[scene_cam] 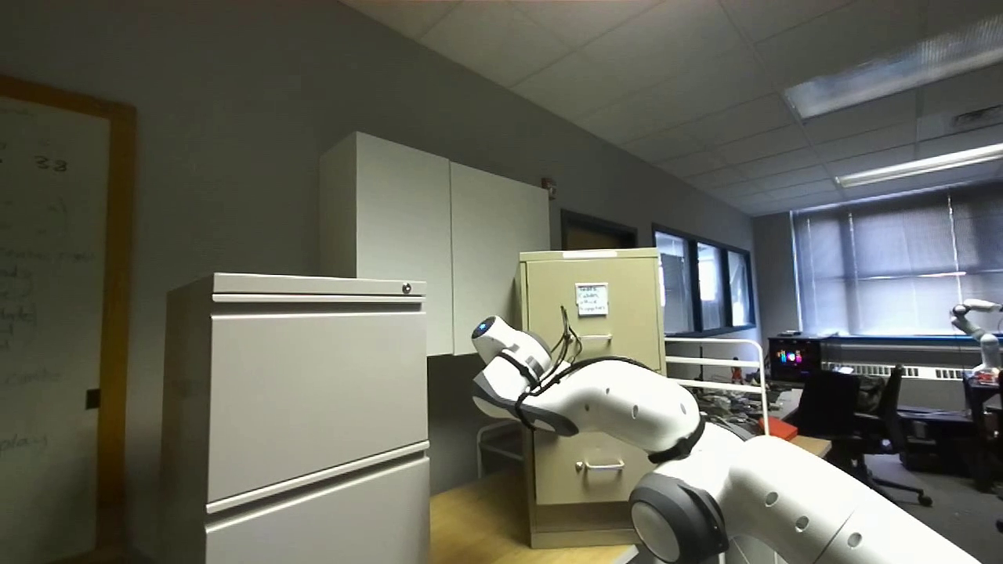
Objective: Close the bottom drawer of the cabinet at the right
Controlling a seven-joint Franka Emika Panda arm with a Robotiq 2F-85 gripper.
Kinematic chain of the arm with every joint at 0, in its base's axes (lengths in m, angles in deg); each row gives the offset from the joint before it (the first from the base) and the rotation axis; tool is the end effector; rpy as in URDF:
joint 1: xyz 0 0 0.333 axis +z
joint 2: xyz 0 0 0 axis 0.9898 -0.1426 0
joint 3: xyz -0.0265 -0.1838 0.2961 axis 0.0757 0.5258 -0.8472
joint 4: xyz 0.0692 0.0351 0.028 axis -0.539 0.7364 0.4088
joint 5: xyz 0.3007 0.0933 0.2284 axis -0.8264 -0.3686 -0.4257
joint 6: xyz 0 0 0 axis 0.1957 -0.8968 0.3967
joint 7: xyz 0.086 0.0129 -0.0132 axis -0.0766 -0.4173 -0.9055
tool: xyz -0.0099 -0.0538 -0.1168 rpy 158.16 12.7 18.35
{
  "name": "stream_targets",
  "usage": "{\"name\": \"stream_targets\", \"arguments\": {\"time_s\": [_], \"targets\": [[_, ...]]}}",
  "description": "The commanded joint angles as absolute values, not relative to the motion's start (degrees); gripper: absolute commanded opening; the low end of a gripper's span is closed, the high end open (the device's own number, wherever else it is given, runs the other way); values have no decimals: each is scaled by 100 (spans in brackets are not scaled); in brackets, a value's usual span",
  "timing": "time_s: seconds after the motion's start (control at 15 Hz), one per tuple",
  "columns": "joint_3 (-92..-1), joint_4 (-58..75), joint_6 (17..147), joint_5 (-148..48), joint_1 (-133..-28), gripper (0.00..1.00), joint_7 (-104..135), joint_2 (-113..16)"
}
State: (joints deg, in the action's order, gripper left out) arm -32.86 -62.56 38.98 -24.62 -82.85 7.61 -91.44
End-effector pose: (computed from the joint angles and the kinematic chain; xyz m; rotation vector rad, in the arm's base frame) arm 0.7951 -0.1559 0.5142 2.3588 -0.1617 0.1619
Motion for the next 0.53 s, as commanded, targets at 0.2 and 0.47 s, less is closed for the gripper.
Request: {"name": "stream_targets", "arguments": {"time_s": [0.2,0.47], "targets": [[-3094,-6270,5209,-2306,-8917,1,895,-9226],[-3132,-6217,5103,-2434,-9057,0,1589,-9082]]}}
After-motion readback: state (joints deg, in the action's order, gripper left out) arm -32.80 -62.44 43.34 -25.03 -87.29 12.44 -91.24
